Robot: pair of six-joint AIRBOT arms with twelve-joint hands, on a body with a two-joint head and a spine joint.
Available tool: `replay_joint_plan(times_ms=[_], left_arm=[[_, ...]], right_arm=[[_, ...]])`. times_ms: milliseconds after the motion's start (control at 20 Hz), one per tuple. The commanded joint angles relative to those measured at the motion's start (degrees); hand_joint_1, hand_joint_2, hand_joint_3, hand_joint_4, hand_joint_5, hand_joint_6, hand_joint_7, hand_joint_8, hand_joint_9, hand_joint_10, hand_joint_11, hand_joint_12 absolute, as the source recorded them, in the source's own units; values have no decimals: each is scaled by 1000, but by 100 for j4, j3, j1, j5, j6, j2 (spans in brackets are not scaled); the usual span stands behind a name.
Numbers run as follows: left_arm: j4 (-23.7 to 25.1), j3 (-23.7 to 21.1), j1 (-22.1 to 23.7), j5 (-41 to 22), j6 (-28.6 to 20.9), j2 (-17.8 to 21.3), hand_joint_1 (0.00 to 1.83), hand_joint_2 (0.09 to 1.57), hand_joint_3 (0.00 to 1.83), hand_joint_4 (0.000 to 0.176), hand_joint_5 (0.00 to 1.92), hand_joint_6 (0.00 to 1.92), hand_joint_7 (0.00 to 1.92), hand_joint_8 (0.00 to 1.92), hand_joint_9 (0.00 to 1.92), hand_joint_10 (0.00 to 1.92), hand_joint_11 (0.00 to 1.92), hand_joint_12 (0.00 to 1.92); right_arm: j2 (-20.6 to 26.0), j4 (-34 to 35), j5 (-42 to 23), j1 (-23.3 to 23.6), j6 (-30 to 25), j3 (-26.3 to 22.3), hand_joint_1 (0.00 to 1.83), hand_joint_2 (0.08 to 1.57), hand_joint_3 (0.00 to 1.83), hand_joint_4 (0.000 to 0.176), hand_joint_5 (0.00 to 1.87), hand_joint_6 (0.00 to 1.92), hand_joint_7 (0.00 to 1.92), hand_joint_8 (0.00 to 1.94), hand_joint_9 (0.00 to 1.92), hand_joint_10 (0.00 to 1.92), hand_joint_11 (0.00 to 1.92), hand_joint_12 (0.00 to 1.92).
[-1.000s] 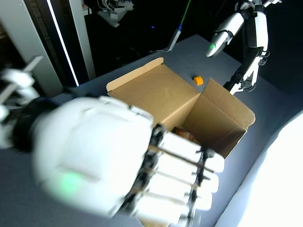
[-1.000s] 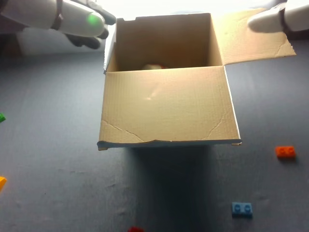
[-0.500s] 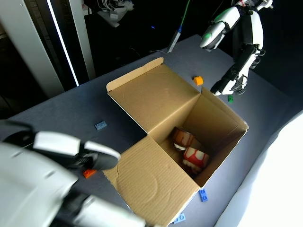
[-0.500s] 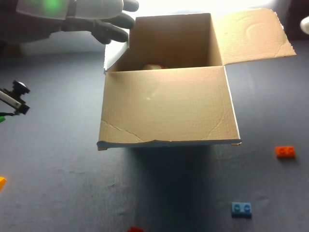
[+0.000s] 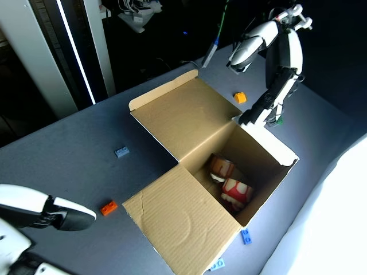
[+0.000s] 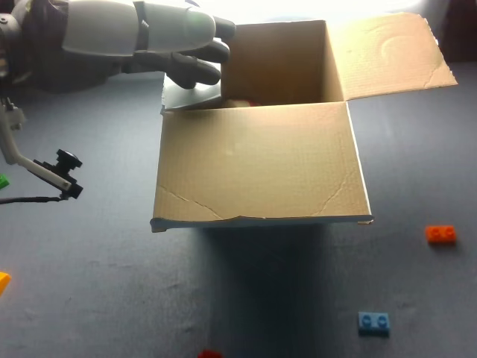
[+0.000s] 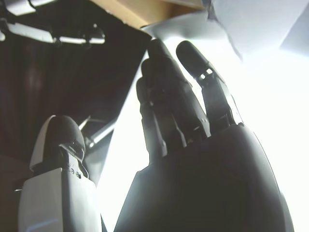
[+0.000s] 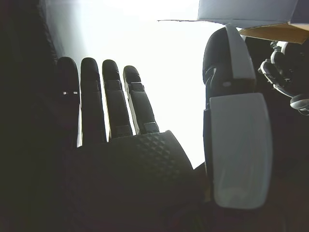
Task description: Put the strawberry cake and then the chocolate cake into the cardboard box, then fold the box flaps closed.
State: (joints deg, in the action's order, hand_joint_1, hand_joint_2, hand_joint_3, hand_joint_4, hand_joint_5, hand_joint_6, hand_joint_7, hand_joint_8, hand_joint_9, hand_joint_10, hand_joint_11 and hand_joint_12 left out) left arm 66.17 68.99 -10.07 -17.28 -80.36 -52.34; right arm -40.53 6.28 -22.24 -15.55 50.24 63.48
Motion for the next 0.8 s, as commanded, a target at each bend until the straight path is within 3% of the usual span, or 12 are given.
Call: replay_joint_plan(times_ms=[0, 100, 250, 400, 450, 650, 700, 750], left_arm=[[-276, 29, 14, -267, 27, -5, 586, 1091, 6, 10, 528, 0, 645, 0, 759, 7, 204, 1346], [-323, 102, -81, -355, 149, -107, 621, 1083, 1, 0, 539, 6, 652, 3, 758, 6, 201, 1341], [-547, 238, -243, -491, 445, -284, 547, 1100, 8, 3, 557, 12, 658, 6, 750, 3, 196, 1326], [-750, 338, -347, -514, 623, -399, 489, 1119, 5, 1, 562, 7, 663, 2, 749, 2, 234, 1258], [-750, 356, -369, -525, 638, -418, 474, 1117, 3, 13, 566, 7, 664, 2, 749, 2, 238, 1257], [-750, 369, -416, -553, 690, -458, 472, 1115, 1, 21, 561, 3, 665, 1, 758, 5, 220, 1282], [-750, 365, -417, -561, 700, -469, 493, 1106, 0, 32, 568, 5, 662, 0, 748, 1, 202, 1277], [-750, 359, -417, -571, 705, -476, 520, 1105, 0, 28, 574, 7, 662, 0, 745, 0, 194, 1272]], right_arm=[[86, 75, -712, 18, 18, 17, 560, 1014, 0, 0, 198, 21, 213, 1, 232, 16, 0, 1018], [73, 77, -712, -104, 18, 11, 561, 1038, 6, 0, 192, 13, 215, 5, 237, 17, 0, 1036], [70, 80, -715, -325, 18, -47, 568, 1046, 6, 0, 187, 9, 218, 5, 251, 21, 0, 1082], [51, 80, -715, -490, 18, -132, 528, 1067, 7, 0, 189, 6, 213, 0, 241, 14, 0, 1013], [39, 80, -715, -550, 18, -153, 500, 1073, 8, 0, 171, 1, 217, 2, 252, 18, 0, 1002], [-90, 79, -767, -847, 18, -199, 550, 1108, 10, 0, 203, 9, 213, 1, 242, 10, 0, 885], [-145, 79, -800, -902, 20, -201, 579, 1103, 5, 0, 211, 11, 215, 3, 245, 10, 0, 882], [-208, 79, -817, -935, 57, -201, 599, 1096, 1, 0, 220, 11, 224, 4, 252, 12, 0, 909]])
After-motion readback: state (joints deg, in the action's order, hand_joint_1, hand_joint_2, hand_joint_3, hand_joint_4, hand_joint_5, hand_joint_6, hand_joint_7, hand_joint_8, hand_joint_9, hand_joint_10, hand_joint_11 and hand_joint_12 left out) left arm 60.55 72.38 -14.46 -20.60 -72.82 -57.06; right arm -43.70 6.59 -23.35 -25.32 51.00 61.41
